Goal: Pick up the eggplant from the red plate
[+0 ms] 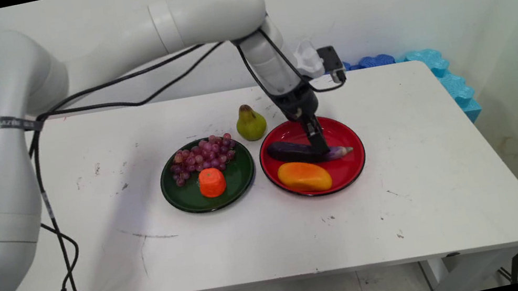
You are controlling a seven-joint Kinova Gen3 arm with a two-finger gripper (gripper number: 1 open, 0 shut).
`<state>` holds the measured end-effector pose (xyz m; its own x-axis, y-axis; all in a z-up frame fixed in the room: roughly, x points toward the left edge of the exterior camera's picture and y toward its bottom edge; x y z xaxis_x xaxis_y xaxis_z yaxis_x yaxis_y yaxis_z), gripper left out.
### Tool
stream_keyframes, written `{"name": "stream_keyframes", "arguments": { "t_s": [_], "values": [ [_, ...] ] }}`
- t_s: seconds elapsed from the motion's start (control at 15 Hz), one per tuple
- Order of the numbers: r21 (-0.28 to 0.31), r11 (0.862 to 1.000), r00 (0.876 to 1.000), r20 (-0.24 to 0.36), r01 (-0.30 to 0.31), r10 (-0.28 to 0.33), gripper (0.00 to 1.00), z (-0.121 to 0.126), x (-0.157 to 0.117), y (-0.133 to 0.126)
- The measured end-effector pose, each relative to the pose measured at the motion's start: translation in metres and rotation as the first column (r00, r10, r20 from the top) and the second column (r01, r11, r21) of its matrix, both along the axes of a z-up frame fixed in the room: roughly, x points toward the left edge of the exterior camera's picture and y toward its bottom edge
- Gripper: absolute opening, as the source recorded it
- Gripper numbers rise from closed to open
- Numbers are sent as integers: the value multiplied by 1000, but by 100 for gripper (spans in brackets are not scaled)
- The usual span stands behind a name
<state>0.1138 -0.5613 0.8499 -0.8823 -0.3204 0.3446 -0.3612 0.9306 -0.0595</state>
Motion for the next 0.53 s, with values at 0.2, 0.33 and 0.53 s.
{"name": "stream_keyframes", "arguments": {
  "t_s": [0.2,0.33,0.53],
  "values": [
    [5,1000,1000,2,2,-2,100,-10,-5,-2],
    [8,1000,1000,2,2,-2,100,-15,-8,-3],
    [9,1000,1000,1,3,-3,0,-22,-11,-5]
  ]
}}
